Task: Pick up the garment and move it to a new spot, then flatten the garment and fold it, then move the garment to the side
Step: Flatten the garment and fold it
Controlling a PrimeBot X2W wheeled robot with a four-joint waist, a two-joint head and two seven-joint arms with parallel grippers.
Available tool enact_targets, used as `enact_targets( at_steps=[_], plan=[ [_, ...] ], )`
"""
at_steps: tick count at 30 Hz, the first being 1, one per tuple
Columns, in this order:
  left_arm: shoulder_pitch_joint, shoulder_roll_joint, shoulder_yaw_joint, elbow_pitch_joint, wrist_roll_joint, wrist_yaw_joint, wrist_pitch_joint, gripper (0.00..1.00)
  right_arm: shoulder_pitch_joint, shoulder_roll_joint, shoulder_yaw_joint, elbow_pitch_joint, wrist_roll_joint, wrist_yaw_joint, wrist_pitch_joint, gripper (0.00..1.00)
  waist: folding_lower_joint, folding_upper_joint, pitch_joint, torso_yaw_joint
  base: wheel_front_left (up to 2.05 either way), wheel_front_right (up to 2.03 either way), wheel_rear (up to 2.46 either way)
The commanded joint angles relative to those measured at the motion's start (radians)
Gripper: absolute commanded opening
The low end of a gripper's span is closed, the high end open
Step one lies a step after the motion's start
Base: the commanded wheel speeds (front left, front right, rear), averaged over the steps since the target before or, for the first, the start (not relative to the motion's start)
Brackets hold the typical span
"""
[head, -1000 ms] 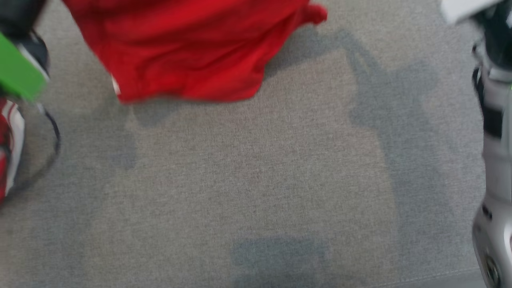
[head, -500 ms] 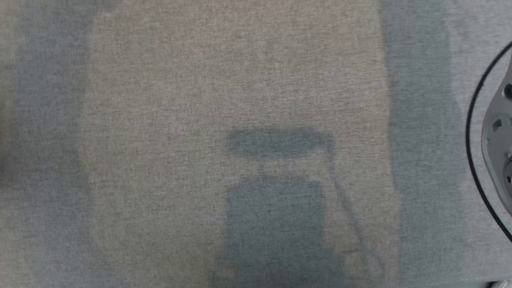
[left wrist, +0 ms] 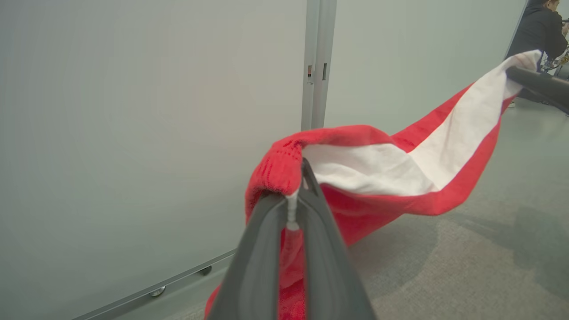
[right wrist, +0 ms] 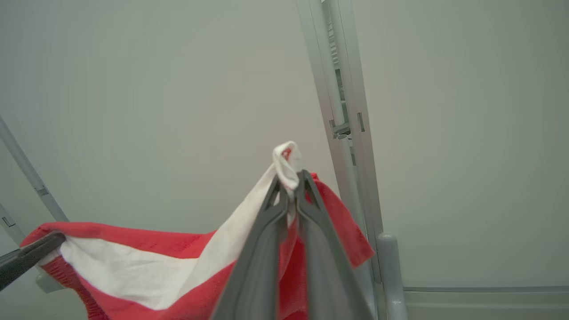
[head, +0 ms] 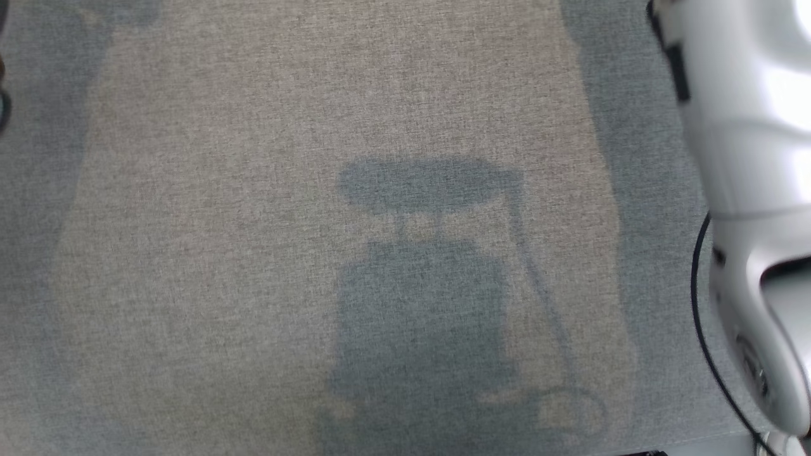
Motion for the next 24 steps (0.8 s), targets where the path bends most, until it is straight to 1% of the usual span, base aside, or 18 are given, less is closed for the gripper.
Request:
enact_targets(
  at_steps=[1, 4, 7, 10, 13, 15, 18, 19, 20, 24],
  plan=[
    [0.041, 0.037, -0.031, -0.02, -0.034, 0.0, -0.011, 0.0, 0.068, -0.006, 0.007, -0.033, 0.018, 0.0, -0.004, 0.0, -0.0001, 0.0025, -0.001, -0.01, 0.0, 0.0, 0.0],
    [0.13, 0.095, -0.099, -0.084, -0.1, 0.0, -0.022, 0.0, 0.235, -0.042, 0.038, -0.11, 0.051, 0.0, -0.004, 0.0, -0.0001, 0.0025, -0.008, -0.014, 0.0, 0.0, 0.0],
    [0.239, 0.156, -0.158, -0.169, -0.132, 0.0, -0.029, 0.0, 0.42, -0.098, 0.073, -0.218, 0.097, 0.0, -0.002, 0.0, -0.0001, 0.0025, -0.046, -0.016, 0.0, 0.0, 0.0],
    [0.364, 0.2, -0.153, -0.276, -0.142, 0.0, -0.031, 0.0, 0.608, -0.175, 0.087, -0.345, 0.125, 0.0, 0.009, 0.0, -0.0001, 0.0025, -0.097, -0.018, 0.0, 0.0, 0.0],
    [0.53, 0.222, -0.131, -0.374, -0.123, 0.004, -0.028, 0.0, 0.803, -0.224, 0.054, -0.459, 0.15, 0.0, 0.024, 0.0, -0.0001, 0.0025, -0.161, -0.016, 0.0, 0.0, 0.0],
    [0.639, 0.228, -0.109, -0.433, -0.108, 0.023, -0.028, 0.0, 0.916, -0.243, 0.035, -0.525, 0.149, 0.0, 0.041, 0.0, -0.0001, 0.0025, -0.205, -0.019, 0.0, 0.0, 0.0],
    [0.817, 0.219, -0.073, -0.514, -0.098, 0.068, -0.029, 0.0, 1.064, -0.26, 0.013, -0.606, 0.144, 0.0, 0.073, 0.0, -0.0001, 0.0025, -0.259, -0.031, 0.0, 0.0, 0.0],
    [0.926, 0.205, -0.037, -0.56, -0.085, 0.097, -0.029, 0.0, 1.149, -0.264, 0.002, -0.642, 0.142, 0.0, 0.094, 0.0, -0.0001, 0.0025, -0.293, -0.037, 0.0, 0.0, 0.0],
    [0.983, 0.199, -0.021, -0.578, -0.074, 0.112, -0.029, 0.0, 1.191, -0.263, -0.009, -0.653, 0.137, 0.0, 0.1, 0.0, -0.0001, 0.0025, -0.306, -0.038, 0.0, 0.0, 0.0],
    [1.211, 0.143, 0.049, -0.637, -0.055, 0.158, -0.029, 0.0, 1.374, -0.272, -0.046, -0.696, 0.149, -0.001, 0.131, 0.0, -0.0001, 0.0025, -0.357, -0.032, 0.0, 0.0, 0.0]
  ],
)
